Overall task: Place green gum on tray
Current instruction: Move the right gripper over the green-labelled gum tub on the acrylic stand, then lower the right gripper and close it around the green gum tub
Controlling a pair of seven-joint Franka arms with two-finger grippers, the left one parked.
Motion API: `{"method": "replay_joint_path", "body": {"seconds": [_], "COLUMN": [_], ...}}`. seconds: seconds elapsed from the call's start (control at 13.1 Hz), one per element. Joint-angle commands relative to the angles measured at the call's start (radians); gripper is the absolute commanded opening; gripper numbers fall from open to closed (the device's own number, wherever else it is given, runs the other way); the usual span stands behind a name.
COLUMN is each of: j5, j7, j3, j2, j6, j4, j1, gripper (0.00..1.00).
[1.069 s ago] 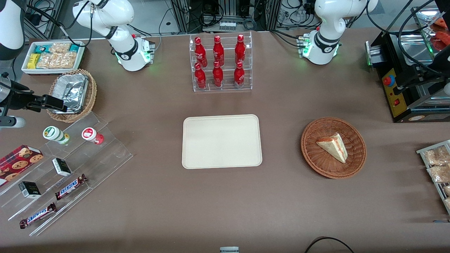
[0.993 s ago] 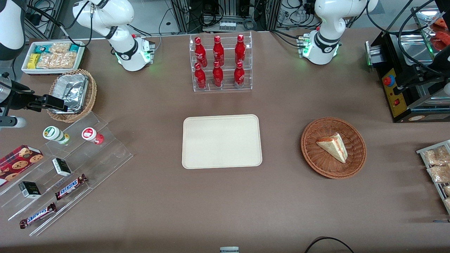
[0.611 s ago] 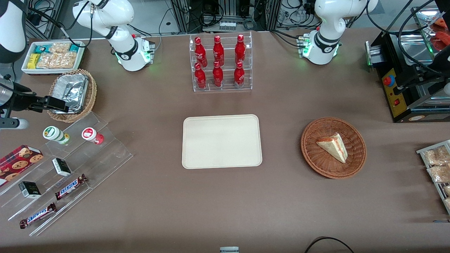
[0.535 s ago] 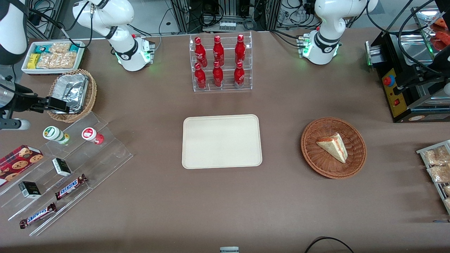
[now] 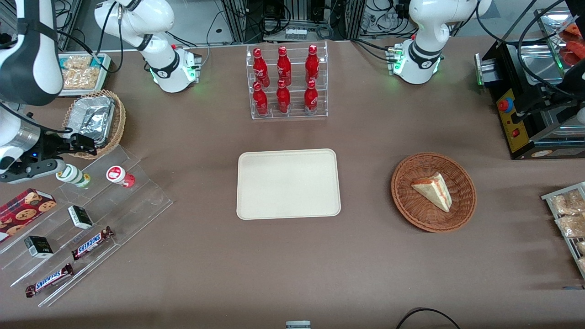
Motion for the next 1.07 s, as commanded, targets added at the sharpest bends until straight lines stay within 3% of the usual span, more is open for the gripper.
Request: {"method": "replay_joint_path", "body": {"seconds": [0.0,0.23,0.99], "j5": [-0.023,-0.020,0.076], "j7": [-0.292,-0.538,-0.718], "j3": [-0.005,-0.004,-0.004], "j2": [-0.024,0.005,0.043], "j6": [0.080,0.166,0.341], "j4": [-0.048,-0.075,-0.176], "j1": [-0.059,-0.132,-0.245], "gripper": [1.00,1.00,1.00]}}
